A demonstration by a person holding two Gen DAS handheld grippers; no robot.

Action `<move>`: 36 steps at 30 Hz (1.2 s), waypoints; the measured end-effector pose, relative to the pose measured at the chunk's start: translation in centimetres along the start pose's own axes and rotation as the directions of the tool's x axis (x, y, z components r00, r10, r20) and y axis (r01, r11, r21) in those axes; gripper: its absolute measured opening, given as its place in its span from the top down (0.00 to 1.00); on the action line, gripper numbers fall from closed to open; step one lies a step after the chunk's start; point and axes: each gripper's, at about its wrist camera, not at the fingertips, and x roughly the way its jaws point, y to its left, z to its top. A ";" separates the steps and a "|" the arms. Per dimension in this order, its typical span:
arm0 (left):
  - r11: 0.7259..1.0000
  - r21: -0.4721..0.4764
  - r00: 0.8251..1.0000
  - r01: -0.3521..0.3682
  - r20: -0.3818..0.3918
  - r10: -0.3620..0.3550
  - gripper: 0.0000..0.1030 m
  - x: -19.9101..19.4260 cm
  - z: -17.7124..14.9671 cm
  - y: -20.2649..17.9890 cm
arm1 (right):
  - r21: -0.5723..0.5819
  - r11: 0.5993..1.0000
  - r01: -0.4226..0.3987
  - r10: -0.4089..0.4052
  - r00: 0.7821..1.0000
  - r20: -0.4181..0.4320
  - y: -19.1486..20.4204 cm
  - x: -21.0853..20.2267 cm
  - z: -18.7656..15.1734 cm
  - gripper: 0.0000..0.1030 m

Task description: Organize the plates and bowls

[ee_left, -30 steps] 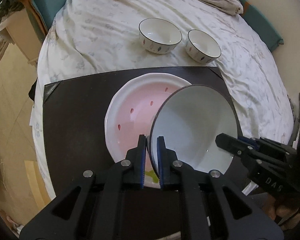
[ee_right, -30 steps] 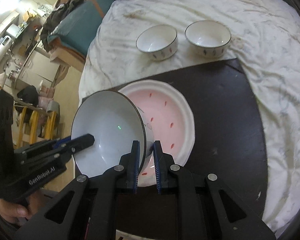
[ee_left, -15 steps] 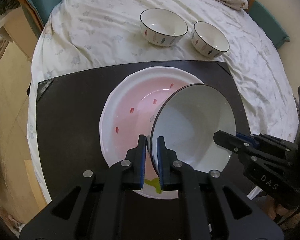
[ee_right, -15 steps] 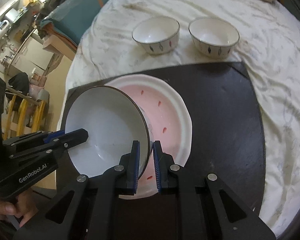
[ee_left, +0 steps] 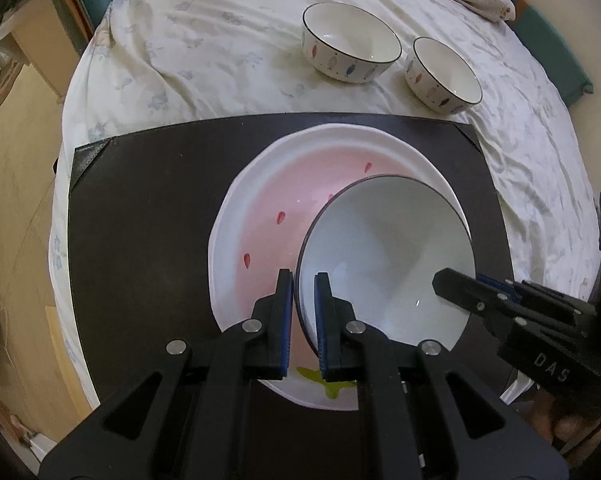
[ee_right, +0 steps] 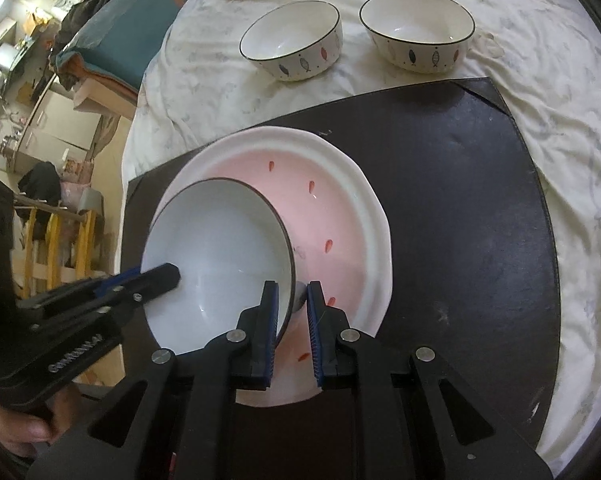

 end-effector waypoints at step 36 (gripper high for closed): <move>0.989 0.049 0.978 -0.141 0.163 0.131 0.53 -3.2 0.0 -0.8 | 0.010 1.000 -0.019 0.018 0.997 0.071 -0.2 -1.7 0.8 0.82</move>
